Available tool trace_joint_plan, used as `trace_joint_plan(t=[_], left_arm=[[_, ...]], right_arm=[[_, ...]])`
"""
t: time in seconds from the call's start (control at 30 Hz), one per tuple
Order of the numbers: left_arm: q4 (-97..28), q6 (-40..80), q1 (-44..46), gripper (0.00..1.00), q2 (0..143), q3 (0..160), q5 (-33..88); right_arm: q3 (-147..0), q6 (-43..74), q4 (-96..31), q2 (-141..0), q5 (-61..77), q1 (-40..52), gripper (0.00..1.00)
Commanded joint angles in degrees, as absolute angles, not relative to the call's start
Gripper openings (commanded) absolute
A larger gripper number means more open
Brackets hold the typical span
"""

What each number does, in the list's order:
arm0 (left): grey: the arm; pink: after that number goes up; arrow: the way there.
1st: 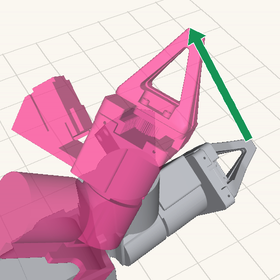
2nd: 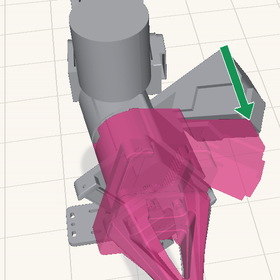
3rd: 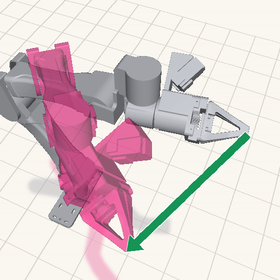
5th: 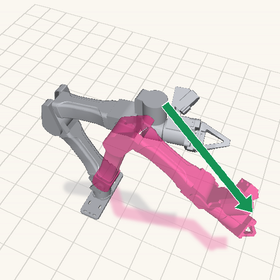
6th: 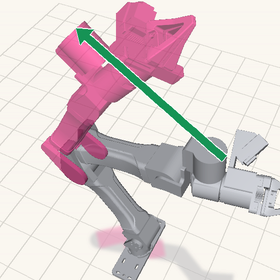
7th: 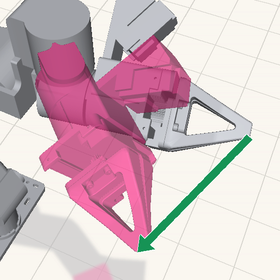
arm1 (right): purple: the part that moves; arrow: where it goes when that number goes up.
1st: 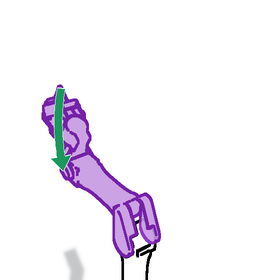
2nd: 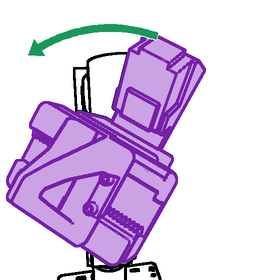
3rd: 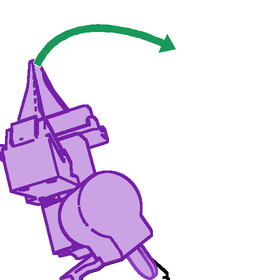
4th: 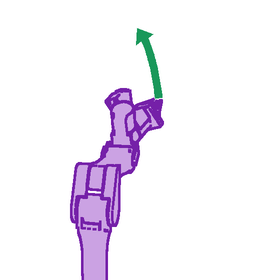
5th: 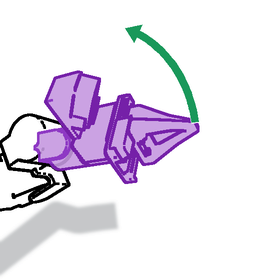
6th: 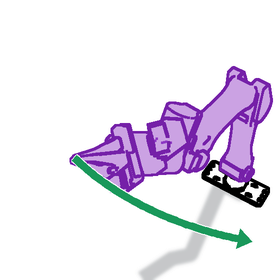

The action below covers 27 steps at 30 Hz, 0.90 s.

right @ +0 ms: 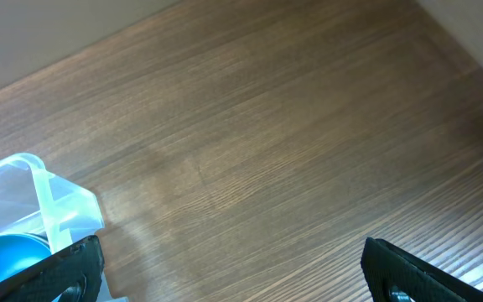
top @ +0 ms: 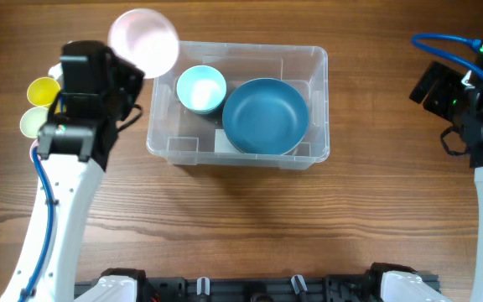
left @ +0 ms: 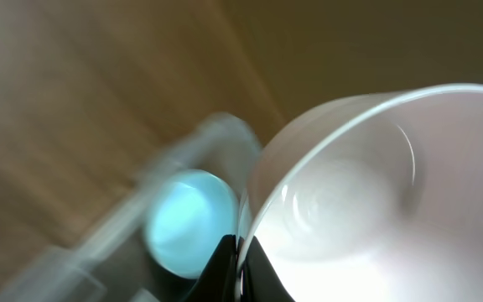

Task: Pack container
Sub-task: 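Lift the pink bowl and lower it onto the blue bowl in the box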

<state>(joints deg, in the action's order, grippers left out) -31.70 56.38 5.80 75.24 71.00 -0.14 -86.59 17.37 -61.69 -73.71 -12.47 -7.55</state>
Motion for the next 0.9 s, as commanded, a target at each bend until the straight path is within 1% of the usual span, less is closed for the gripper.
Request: trace_joint_plan(t=[0.0, 0.17, 0.3, 0.87], left_arm=[[-31.40, 52.84, 13.04, 0.04, 74.43, 73.63, -5.76], [-31.40, 52.84, 18.74, 0.04, 76.36, 73.63, -12.23], [-31.35, 52.71, 21.04, 0.04, 79.88, 73.63, -13.17], [-29.34, 54.68, 19.31, 0.04, 95.53, 73.63, -13.56]], right_arm=[[-86.61, 18.17, -61.52, -73.71, -12.40, -7.75, 1.00], [-86.61, 18.20, -61.52, -73.71, -12.40, -7.75, 0.99], [-86.61, 18.17, -61.52, -73.71, -12.40, -7.75, 1.00], [-86.61, 18.17, -61.52, -73.71, -12.40, -7.75, 1.00]])
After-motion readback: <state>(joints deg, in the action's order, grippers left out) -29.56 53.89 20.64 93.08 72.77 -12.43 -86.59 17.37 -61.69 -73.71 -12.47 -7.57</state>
